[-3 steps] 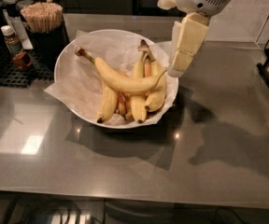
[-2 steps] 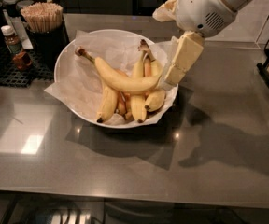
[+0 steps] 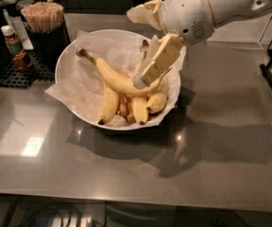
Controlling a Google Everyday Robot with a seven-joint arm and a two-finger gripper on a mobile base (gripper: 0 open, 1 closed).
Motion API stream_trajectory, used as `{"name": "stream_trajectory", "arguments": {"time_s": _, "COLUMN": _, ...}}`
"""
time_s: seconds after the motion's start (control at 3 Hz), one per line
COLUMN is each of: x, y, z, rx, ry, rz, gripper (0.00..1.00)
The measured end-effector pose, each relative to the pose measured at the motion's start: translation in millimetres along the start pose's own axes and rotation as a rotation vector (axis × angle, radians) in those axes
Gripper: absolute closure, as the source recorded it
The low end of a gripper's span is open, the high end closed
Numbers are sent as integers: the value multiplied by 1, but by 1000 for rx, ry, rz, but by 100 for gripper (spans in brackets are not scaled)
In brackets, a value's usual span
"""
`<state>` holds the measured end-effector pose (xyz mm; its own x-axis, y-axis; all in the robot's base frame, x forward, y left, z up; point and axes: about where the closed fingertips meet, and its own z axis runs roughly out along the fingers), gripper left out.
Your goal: Pick banana from white bowl
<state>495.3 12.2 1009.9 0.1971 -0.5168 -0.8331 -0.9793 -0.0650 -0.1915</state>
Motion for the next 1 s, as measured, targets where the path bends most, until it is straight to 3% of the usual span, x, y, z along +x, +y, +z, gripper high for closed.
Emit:
{"name": "stream_trajectory", "arguments": {"time_s": 0.33, "x": -6, "y": 1, "z": 1, "rx": -5, "ry": -19, "rz": 1, "gripper": 0}}
{"name": "stream_trajectory", "arguments": {"time_s": 0.67, "x": -5, "y": 0, "z": 3, "rx": -1, "ry": 8, "rz": 12, "gripper": 0}}
{"name": "stream_trajectory", "arguments": {"time_s": 1.0, "x": 11, "y": -2, "z": 19, "rx": 4, "ry": 139, "rz": 78, "gripper": 0}}
